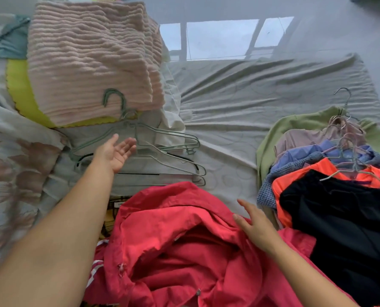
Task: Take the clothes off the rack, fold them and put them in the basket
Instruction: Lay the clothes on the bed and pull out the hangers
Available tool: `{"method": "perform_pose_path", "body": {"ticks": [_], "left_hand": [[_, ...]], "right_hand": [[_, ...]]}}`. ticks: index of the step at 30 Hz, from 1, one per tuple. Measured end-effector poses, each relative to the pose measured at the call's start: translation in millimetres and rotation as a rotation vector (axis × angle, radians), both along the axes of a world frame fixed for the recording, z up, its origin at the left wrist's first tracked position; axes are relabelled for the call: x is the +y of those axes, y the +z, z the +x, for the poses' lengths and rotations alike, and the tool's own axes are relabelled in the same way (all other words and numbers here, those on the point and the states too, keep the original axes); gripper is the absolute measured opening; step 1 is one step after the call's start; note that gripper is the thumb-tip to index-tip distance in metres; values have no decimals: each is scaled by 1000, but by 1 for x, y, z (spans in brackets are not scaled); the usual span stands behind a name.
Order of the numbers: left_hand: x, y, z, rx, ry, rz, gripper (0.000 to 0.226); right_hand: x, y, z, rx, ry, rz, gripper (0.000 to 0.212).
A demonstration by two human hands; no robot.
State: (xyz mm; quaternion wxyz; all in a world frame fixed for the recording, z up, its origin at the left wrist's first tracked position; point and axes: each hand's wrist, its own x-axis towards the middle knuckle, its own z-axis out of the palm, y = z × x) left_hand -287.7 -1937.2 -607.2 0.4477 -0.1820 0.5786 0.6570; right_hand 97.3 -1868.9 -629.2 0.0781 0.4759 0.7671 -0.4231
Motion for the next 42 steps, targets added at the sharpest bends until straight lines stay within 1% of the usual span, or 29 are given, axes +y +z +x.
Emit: {"method": "perform_pose_path", "body": {"ticks": [1,5,8,12,17,19,22,24,25,27,28,29,30,31,32,33,35,37,40,42], "left_hand": [[1,3,15,-9,-37,4,19],[-15,4,90,-2,-191,-114,20],[-36,6,149,33,-267,-170,16],[-54,22,208,34,-163,-140,16],[-56,35,273,14,-107,-165,19],[-47,36,297,14,-71,-176,19],[-26,33,338,3,-33,-196,18],[-11,29,364,-4,-26,-193,17],[-5,28,375,-3,-33,-190,17],[7,27,393,19,-59,-198,15],[11,27,400,37,-78,-208,15],[15,28,404,55,-100,-220,14],[18,28,408,71,-125,-237,13],[20,29,410,88,-154,-250,13],[23,31,412,104,-183,-255,12],[25,34,413,117,-212,-259,11],[29,40,416,148,-274,-258,10],[30,46,418,207,-349,-277,6],[28,54,416,410,-547,-387,51],[24,68,410,595,-699,-521,69]], "right_hand": [[5,0,6,-23,-7,6,51],[31,-6,47,-155,-75,11,49],[61,-2,84,-202,-153,61,47],[120,7,134,-246,-262,182,44],[204,7,184,-315,-319,290,44],[228,7,200,-355,-299,282,49],[256,-2,223,-473,-210,196,59],[267,-6,235,-542,-161,127,59],[270,-7,238,-581,-117,147,58],[275,0,241,-615,28,315,52],[275,8,241,-573,76,390,43],[275,16,239,-500,106,394,32],[271,27,236,-411,135,313,27],[263,38,233,-334,159,191,28],[252,50,228,-294,173,80,27],[239,60,222,-270,193,20,23],[215,77,212,-266,258,42,20],[191,98,202,-250,256,132,25],[155,139,184,-154,181,132,31],[130,167,166,-83,161,116,33]]}}
